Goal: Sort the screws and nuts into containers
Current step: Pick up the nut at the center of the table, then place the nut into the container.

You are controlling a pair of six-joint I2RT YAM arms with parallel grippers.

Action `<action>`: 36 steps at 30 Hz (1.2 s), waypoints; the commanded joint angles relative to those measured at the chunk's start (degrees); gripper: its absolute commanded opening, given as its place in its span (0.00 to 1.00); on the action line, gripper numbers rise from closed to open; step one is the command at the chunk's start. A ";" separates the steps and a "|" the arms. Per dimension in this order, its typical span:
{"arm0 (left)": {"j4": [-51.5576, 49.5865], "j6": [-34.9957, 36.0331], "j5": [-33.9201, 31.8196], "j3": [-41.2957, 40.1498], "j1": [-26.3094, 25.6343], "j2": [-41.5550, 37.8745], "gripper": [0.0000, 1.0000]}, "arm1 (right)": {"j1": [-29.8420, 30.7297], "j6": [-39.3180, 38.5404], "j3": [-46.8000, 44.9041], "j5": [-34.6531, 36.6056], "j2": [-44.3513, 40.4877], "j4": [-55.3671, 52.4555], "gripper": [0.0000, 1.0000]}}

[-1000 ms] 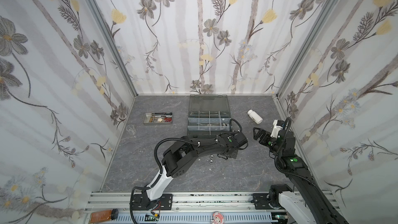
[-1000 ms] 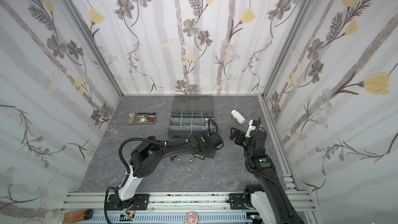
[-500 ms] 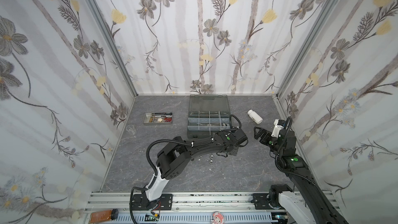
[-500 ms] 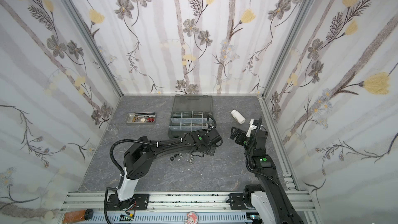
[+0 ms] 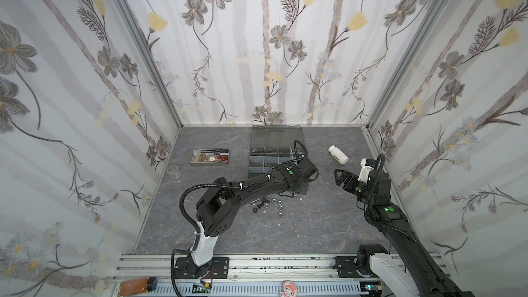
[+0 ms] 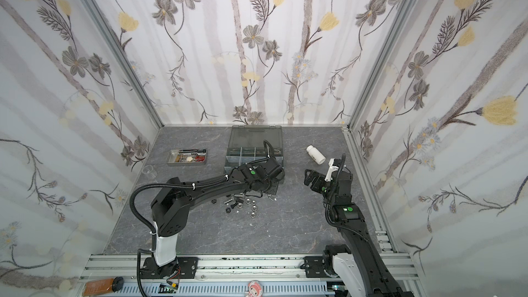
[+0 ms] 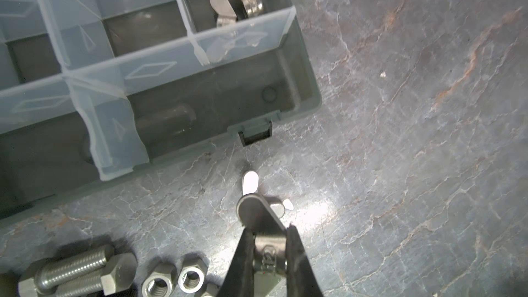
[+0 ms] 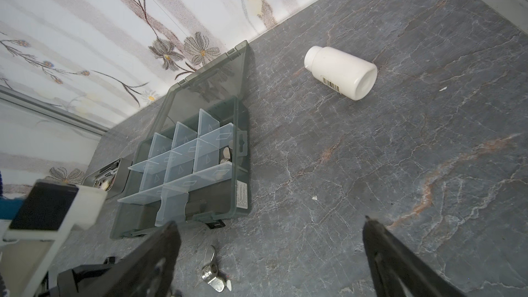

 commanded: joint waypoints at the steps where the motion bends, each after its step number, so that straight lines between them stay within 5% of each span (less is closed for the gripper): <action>1: 0.66 2.02 0.84 1.90 1.49 0.44 0.03 | -0.01 -0.09 -0.04 -0.73 0.23 1.63 1.00; 15: -2.93 6.69 3.00 15.86 5.87 8.56 0.00 | 0.08 1.69 -0.10 -2.17 5.19 7.31 1.00; 36: -13.68 10.79 5.84 48.21 10.82 30.36 0.00 | 0.10 1.49 -0.51 -4.25 9.64 10.53 1.00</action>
